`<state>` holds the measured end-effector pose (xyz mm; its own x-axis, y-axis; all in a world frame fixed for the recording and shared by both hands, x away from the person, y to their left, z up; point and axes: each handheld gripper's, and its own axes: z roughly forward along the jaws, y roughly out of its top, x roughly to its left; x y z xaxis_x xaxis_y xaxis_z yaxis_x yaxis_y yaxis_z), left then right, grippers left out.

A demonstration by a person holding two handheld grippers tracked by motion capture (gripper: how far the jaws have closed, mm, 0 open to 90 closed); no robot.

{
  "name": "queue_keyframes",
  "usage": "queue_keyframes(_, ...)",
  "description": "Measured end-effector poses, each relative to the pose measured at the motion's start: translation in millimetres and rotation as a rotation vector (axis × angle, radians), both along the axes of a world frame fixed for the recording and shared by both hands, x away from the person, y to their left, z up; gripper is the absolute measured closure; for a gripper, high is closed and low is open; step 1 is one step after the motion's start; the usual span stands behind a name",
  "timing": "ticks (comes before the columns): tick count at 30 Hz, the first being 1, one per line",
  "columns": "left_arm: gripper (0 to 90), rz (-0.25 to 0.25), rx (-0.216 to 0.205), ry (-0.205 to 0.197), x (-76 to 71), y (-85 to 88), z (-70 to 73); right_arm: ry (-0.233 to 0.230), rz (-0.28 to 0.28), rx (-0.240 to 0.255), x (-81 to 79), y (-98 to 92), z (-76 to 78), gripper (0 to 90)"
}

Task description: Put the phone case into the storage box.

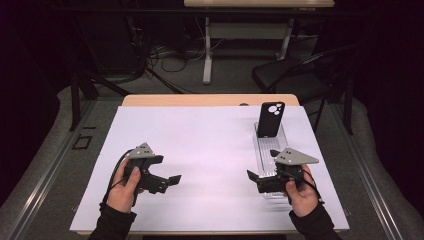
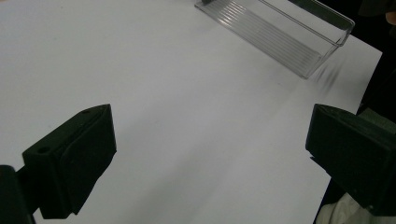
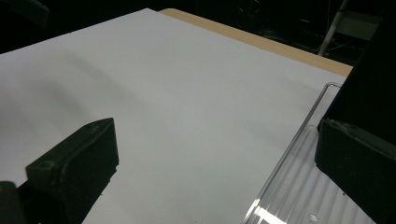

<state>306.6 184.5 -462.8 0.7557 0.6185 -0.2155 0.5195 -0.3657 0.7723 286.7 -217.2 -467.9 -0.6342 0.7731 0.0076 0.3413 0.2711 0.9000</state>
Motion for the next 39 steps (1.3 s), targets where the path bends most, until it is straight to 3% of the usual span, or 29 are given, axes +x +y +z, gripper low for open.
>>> queue_keyframes(13,1.9,0.021,0.058,0.014,-5.9,3.1,-16.5,0.021,0.042,-0.042,-6.5,19.9,-13.9,0.0)
queue_keyframes(21,1.9,0.038,0.034,0.012,-12.2,5.1,-23.8,0.042,0.066,-0.050,-11.3,30.1,-20.4,0.0)
queue_keyframes(24,1.9,0.036,0.049,0.014,-13.8,5.9,-25.4,0.044,0.075,-0.055,-12.8,32.8,-22.7,0.0)
queue_keyframes(39,1.9,0.017,0.050,0.004,-19.6,2.6,-26.6,0.051,0.091,-0.065,-15.9,37.7,-29.4,0.0)
